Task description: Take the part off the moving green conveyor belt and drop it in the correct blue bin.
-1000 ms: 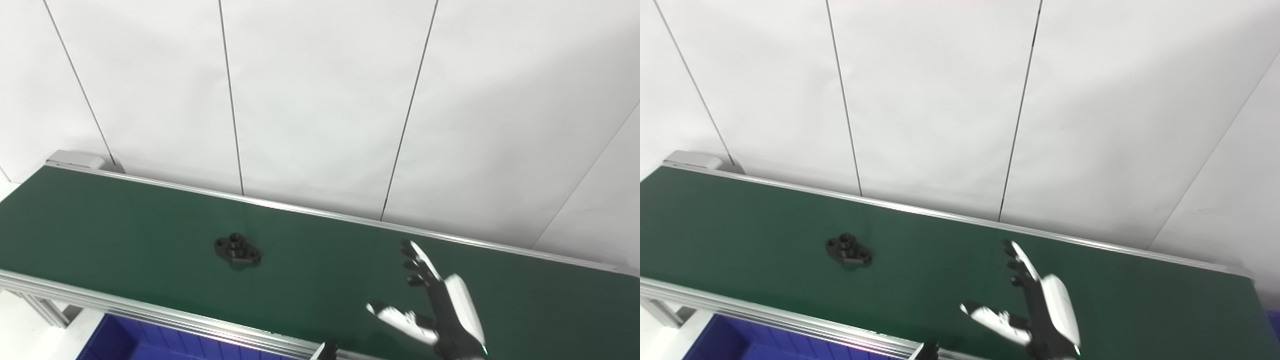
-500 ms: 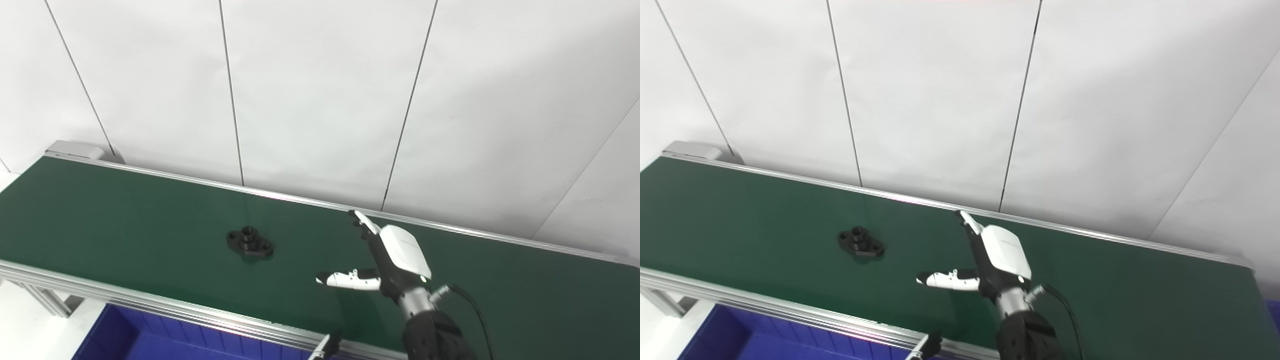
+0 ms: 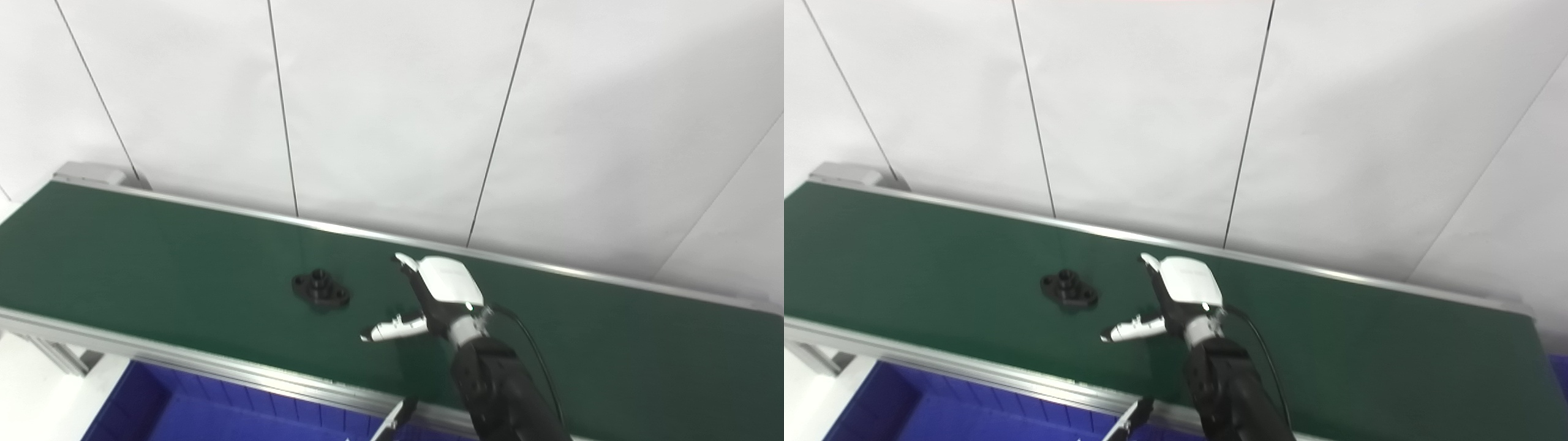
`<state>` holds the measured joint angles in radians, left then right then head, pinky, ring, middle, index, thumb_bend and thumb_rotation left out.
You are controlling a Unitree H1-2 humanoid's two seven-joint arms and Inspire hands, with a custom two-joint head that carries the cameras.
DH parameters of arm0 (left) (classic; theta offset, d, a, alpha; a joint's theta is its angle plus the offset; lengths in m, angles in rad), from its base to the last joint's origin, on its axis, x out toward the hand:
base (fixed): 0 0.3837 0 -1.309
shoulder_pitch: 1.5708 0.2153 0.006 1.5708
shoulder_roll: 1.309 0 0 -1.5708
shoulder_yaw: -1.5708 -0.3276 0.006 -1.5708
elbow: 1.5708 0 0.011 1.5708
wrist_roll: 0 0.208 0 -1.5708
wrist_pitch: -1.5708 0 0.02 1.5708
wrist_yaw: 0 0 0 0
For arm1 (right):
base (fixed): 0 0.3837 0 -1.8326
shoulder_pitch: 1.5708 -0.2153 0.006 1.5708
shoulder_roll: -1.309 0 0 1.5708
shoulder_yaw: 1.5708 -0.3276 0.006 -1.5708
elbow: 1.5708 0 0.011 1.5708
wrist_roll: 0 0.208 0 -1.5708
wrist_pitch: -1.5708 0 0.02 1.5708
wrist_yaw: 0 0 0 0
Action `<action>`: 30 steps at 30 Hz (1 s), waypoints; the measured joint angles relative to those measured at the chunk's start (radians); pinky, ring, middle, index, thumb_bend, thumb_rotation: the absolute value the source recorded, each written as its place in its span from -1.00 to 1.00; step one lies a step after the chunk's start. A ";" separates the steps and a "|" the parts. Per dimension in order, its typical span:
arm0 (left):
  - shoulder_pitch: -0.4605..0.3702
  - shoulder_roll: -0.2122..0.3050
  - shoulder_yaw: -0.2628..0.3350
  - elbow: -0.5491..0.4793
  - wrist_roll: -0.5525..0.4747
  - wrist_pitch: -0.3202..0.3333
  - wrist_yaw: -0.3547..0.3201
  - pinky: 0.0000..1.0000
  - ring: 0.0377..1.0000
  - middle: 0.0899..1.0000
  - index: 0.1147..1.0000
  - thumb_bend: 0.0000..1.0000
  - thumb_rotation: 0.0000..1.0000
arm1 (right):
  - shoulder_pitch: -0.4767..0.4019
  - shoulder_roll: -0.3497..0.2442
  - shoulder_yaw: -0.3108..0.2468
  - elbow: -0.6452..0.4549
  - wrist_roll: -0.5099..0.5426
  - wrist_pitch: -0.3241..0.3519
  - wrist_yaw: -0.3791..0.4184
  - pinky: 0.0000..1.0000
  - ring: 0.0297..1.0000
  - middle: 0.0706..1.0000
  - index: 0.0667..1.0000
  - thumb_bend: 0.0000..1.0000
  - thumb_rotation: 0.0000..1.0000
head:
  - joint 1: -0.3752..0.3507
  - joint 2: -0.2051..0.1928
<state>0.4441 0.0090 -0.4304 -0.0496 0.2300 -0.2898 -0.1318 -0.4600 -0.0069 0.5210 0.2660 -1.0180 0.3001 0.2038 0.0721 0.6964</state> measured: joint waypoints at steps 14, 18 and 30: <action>0.042 0.019 -0.027 -0.076 0.044 0.092 0.001 0.63 1.00 1.00 1.00 0.76 0.62 | -0.067 0.021 0.074 0.159 -0.028 0.000 -0.001 0.10 0.37 0.62 0.81 0.98 0.32 | 0.049 0.023; 0.054 0.025 -0.033 -0.094 0.077 0.134 0.011 0.62 0.99 1.00 1.00 0.75 0.61 | -0.105 0.013 0.092 0.200 -0.039 0.000 -0.003 0.08 0.34 0.60 0.81 0.96 0.34 | 0.052 0.025; 0.056 0.041 -0.056 -0.111 0.088 0.200 0.042 0.57 0.97 1.00 1.00 0.68 0.57 | -0.145 0.018 0.093 0.288 -0.044 0.000 -0.045 0.09 0.34 0.60 0.79 0.96 0.32 | 0.083 0.031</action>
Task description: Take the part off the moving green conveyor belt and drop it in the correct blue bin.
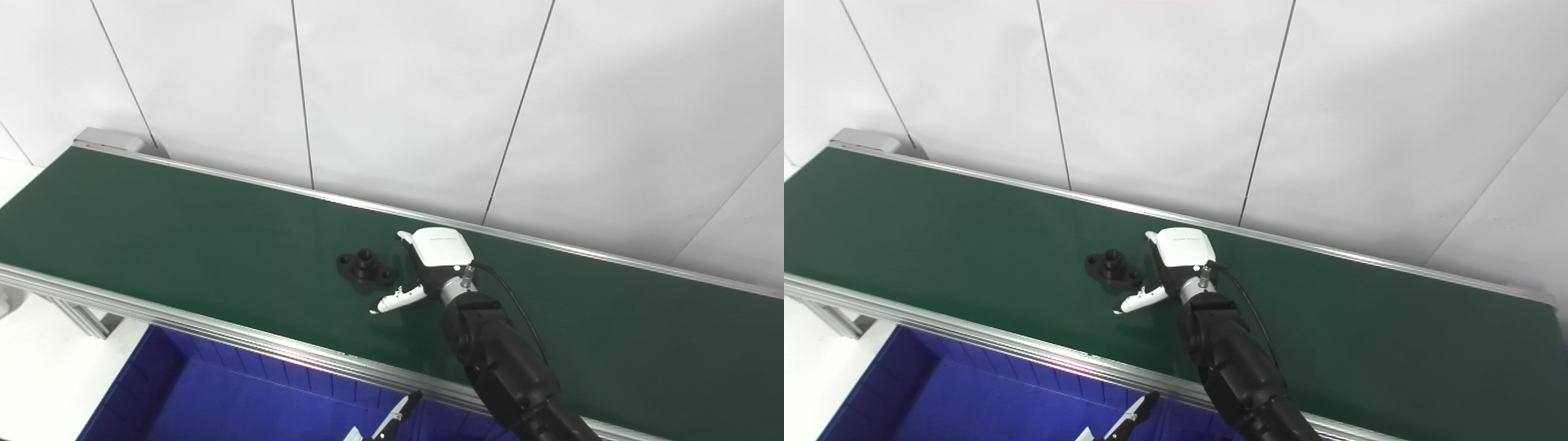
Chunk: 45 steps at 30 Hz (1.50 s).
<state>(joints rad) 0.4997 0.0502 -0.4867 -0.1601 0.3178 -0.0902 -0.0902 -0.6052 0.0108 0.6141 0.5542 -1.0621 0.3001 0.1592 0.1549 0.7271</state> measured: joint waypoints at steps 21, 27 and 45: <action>-0.002 0.024 -0.031 -0.032 0.019 0.143 0.034 0.46 0.85 1.00 1.00 0.80 0.53 | 0.011 0.062 -0.001 0.102 0.021 0.012 -0.165 -0.67 -0.57 -0.41 0.22 0.61 0.25 | 0.026 0.012; -0.009 0.036 -0.049 -0.042 0.019 0.197 0.032 0.46 0.83 1.00 1.00 0.54 0.20 | 0.012 0.062 0.007 0.106 0.019 0.026 -0.189 -0.61 -0.50 -0.34 0.07 0.61 0.30 | 0.029 0.015; -0.043 0.087 -0.109 -0.074 0.028 0.336 -0.009 0.45 0.80 0.96 0.92 0.45 0.14 | 0.048 0.091 0.017 0.092 0.078 0.036 -0.323 -0.73 -0.63 -0.15 -0.10 0.06 -1.00 | 0.011 0.026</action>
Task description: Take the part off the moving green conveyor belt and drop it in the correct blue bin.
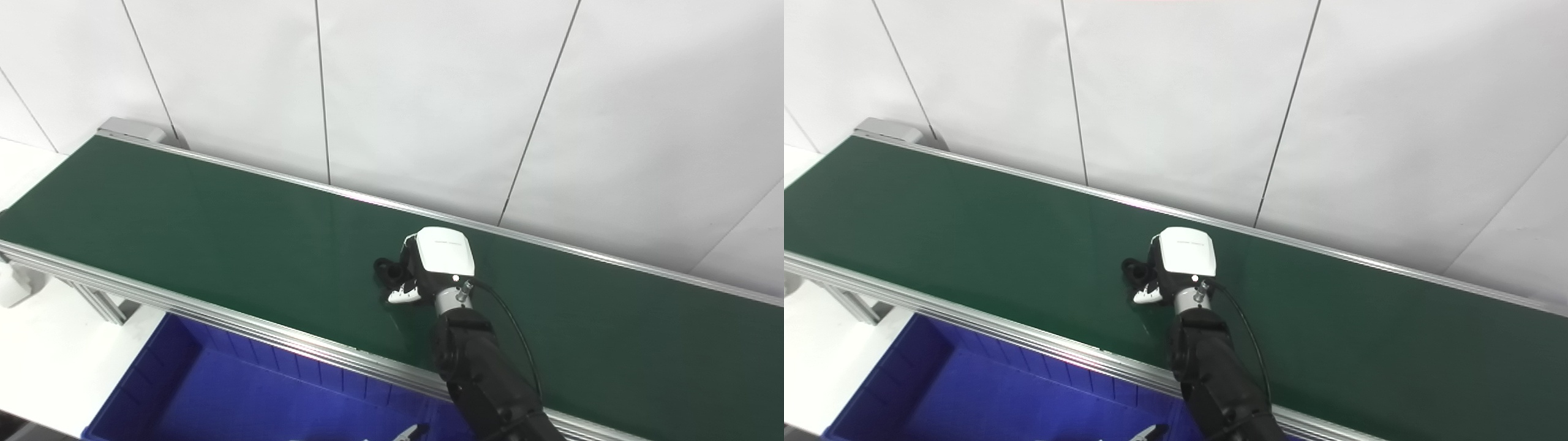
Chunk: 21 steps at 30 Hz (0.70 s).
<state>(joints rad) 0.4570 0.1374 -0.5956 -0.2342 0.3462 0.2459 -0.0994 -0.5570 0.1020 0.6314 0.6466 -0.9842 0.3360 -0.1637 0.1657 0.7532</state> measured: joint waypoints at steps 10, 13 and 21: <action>-0.015 0.018 -0.021 -0.006 0.032 0.006 -0.003 0.43 0.73 0.88 0.93 0.59 0.47 | 0.024 -0.016 0.010 -0.039 0.003 0.000 -0.022 -0.74 -0.63 -0.14 -0.11 0.06 -1.00 | -0.017 0.003; -0.021 0.026 -0.032 -0.007 0.037 0.006 -0.003 0.43 0.73 0.90 0.95 0.62 0.52 | 0.035 -0.030 0.009 -0.068 0.007 0.001 -0.004 -0.73 -0.62 -0.14 -0.11 0.06 -1.00 | -0.022 0.003; -0.030 0.033 -0.041 -0.008 0.036 0.007 -0.012 0.47 0.79 0.95 1.00 0.64 0.56 | 0.110 -0.080 0.001 -0.220 0.046 0.001 0.064 -0.76 -0.69 -0.14 -0.10 0.05 -1.00 | -0.084 0.014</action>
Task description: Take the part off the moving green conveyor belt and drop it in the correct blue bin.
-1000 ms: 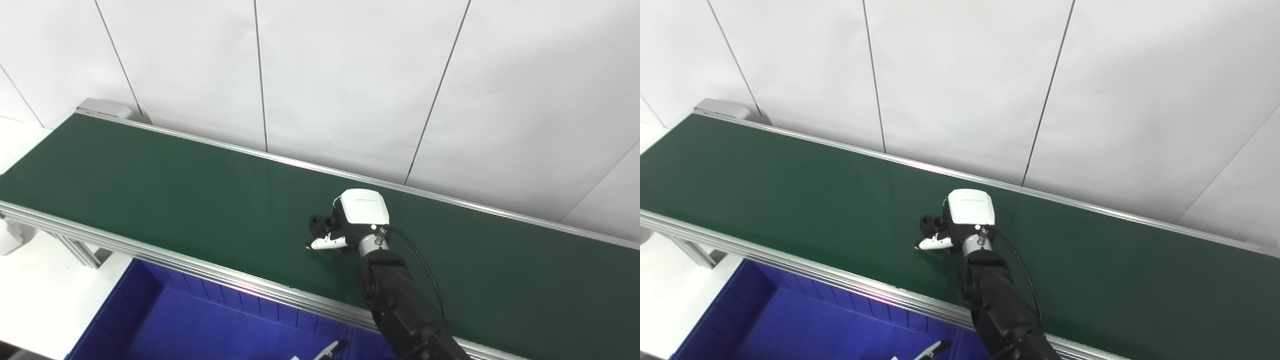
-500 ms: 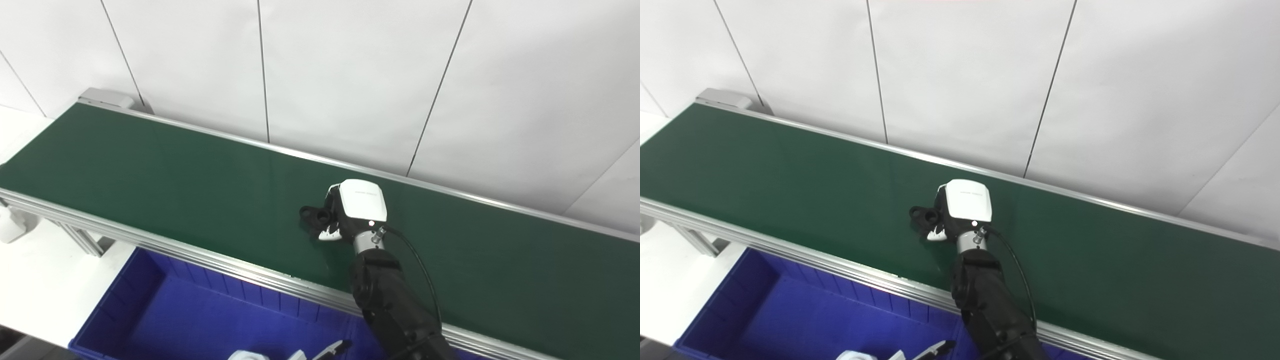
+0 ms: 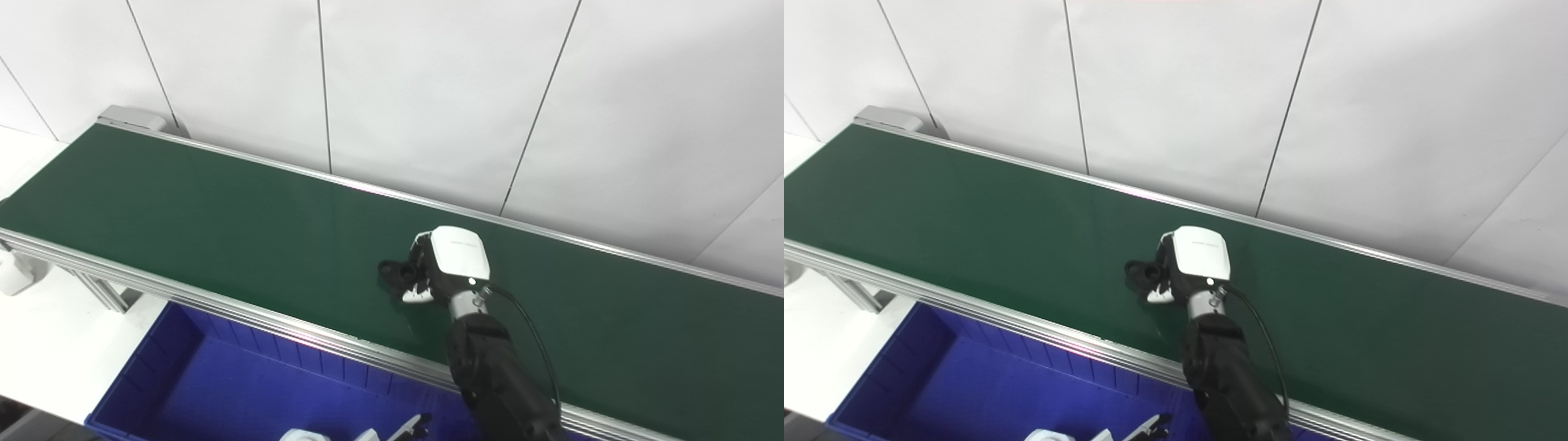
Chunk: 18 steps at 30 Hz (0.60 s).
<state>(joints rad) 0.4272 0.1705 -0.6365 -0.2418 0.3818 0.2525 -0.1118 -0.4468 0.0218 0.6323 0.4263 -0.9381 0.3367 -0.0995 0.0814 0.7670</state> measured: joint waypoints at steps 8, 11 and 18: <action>-0.017 0.006 -0.006 0.000 -0.011 -0.001 -0.025 0.51 0.82 0.97 1.00 0.69 0.70 | 0.101 -0.050 -0.053 -0.368 -0.019 0.042 0.094 -0.75 -0.68 -0.14 -0.11 0.04 -1.00 | -0.156 0.020; -0.030 0.007 -0.006 -0.019 -0.025 0.011 -0.054 0.55 0.85 0.99 1.00 0.70 0.76 | 0.128 -0.072 -0.075 -0.450 -0.042 0.069 0.134 -0.76 -0.70 -0.14 -0.10 0.04 -1.00 | -0.202 0.028; -0.029 0.015 0.030 -0.084 -0.131 0.009 -0.132 0.83 0.98 1.00 1.00 0.66 0.90 | 0.285 -0.139 -0.115 -0.703 -0.188 0.112 0.258 -0.79 -0.73 -0.61 -0.10 0.01 -0.74 | -0.337 0.063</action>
<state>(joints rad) 0.3987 0.1854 -0.6068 -0.3257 0.2512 0.2618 -0.2435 -0.1622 -0.1170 0.5173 -0.2770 -1.1258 0.4483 0.1581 -0.2559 0.8298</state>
